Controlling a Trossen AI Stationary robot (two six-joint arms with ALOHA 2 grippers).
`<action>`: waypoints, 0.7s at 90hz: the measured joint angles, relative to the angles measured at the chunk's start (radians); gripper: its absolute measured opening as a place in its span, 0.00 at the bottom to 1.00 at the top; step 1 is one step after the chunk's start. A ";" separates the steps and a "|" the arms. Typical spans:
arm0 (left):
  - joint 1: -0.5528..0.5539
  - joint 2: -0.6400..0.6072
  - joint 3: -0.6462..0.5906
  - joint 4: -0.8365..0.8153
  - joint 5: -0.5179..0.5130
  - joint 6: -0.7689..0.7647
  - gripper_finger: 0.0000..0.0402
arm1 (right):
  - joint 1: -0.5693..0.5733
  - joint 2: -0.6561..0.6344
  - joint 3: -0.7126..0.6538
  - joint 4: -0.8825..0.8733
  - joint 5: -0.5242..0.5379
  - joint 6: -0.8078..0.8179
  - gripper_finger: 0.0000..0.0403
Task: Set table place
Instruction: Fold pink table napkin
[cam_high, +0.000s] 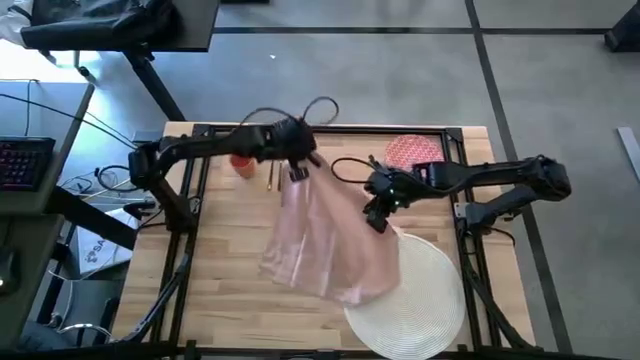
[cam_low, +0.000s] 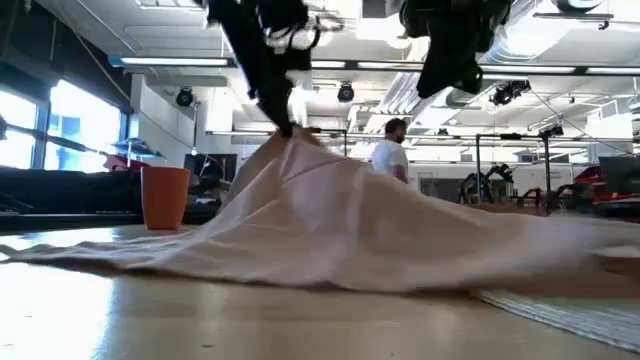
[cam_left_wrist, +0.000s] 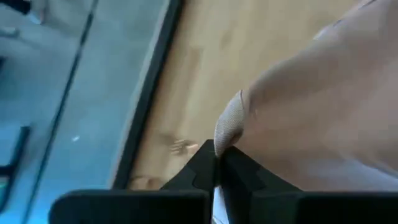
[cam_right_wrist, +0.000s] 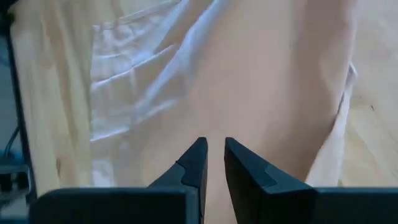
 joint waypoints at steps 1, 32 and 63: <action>0.012 0.001 -0.005 0.003 0.002 0.006 0.00 | 0.005 0.001 0.000 0.000 0.008 0.013 0.08; 0.212 0.014 -0.062 -0.022 0.240 0.042 0.15 | 0.103 0.103 -0.001 0.031 0.067 0.242 0.09; 0.153 -0.142 0.037 -0.206 0.575 0.014 0.31 | 0.226 0.273 -0.001 0.195 -0.283 0.084 0.09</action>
